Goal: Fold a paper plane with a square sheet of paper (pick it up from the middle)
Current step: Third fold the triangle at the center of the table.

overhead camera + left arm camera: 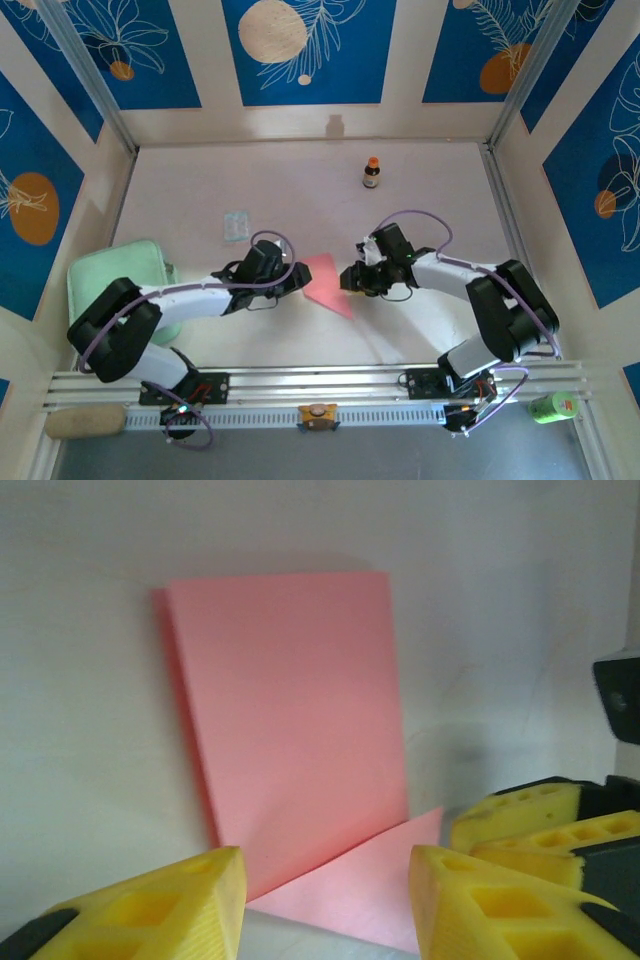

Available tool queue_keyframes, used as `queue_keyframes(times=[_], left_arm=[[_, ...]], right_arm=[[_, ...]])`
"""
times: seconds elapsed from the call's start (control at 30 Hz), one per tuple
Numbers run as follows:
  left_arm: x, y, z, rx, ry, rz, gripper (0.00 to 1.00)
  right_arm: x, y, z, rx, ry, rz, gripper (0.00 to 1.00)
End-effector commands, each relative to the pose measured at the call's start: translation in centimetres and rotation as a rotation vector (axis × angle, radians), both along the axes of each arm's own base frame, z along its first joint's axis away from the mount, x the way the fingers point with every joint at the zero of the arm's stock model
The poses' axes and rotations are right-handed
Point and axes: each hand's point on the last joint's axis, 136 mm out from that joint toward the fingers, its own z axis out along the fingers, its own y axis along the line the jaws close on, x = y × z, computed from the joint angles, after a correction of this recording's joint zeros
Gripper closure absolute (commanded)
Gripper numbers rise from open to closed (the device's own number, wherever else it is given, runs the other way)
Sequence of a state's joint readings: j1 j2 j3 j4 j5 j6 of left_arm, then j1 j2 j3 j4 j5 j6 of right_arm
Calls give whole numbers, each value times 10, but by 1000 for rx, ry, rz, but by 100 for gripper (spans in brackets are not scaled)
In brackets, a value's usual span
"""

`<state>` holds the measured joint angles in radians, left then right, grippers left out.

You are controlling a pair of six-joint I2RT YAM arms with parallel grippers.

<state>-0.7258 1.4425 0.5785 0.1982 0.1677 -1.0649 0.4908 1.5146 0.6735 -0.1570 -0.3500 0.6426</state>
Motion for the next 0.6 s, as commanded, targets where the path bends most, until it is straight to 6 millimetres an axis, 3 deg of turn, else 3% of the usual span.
queue_keyframes(times=[0.0,0.3,0.57], left_arm=[[-4,-4,-7,-60,41,-38,52],[-3,-13,-20,-127,110,-48,52],[-2,-19,-23,-144,127,-64,57]], right_arm=[[0,9,4,35,3,44,66],[0,8,-5,12,29,36,72],[0,5,-8,11,39,25,72]])
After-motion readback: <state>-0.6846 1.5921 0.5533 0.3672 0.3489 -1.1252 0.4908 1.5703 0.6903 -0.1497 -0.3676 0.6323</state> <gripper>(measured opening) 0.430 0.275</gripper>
